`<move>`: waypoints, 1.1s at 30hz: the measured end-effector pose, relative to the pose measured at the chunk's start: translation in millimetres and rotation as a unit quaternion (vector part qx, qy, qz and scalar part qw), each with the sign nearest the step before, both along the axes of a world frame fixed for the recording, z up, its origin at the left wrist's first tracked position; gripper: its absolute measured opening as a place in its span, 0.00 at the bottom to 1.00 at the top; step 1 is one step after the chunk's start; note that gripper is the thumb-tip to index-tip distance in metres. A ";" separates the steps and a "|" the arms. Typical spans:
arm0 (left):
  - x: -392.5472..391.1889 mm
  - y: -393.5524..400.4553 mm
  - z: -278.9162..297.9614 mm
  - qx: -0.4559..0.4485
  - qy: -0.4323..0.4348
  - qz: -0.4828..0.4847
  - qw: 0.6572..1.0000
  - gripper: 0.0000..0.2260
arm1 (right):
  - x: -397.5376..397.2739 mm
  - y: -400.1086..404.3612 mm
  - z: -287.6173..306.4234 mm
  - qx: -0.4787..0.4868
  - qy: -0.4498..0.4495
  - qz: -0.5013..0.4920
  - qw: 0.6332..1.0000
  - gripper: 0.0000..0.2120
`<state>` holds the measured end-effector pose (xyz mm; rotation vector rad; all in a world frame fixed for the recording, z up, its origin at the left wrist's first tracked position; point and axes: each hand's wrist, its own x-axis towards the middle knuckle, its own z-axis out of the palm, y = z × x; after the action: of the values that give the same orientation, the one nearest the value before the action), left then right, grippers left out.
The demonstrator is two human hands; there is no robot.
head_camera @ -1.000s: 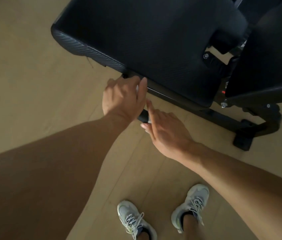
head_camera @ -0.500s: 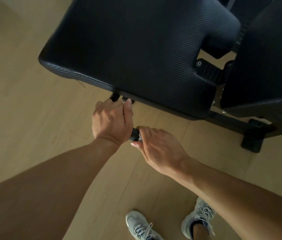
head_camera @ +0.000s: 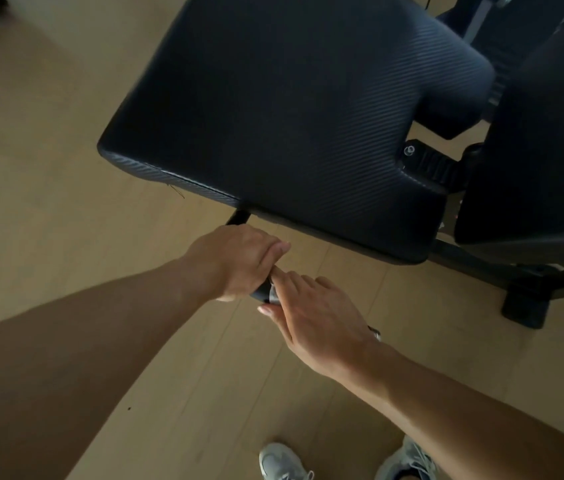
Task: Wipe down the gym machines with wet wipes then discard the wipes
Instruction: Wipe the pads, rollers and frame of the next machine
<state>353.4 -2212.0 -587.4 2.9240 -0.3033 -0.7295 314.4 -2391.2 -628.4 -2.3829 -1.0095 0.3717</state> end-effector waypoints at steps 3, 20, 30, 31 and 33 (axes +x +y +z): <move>-5.7 3.1 -6.6 -0.081 -0.103 0.017 0.991 0.26 | -1.2 -0.2 0.4 0.001 0.009 -0.004 1.000 0.26; -10.2 2.3 -12.3 -0.242 -0.260 0.246 0.902 0.17 | 10.6 29.0 5.8 -0.002 0.000 0.023 1.000 0.30; -9.4 1.8 -12.5 -0.225 -0.246 0.256 0.907 0.17 | -8.7 -21.9 -9.4 -0.055 -0.019 -0.004 0.998 0.33; -9.0 1.0 -12.0 -0.220 -0.248 0.257 0.908 0.16 | -5.5 -10.2 -6.7 -0.052 -0.024 0.000 0.998 0.34; -8.6 0.4 -11.2 -0.214 -0.245 0.264 0.908 0.16 | 0.4 16.0 -2.5 -0.034 -0.057 0.007 0.998 0.33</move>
<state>344.8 -2211.7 -598.6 2.5223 0.2615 0.1446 314.8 -2375.2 -630.9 -2.4832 -1.0803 0.2804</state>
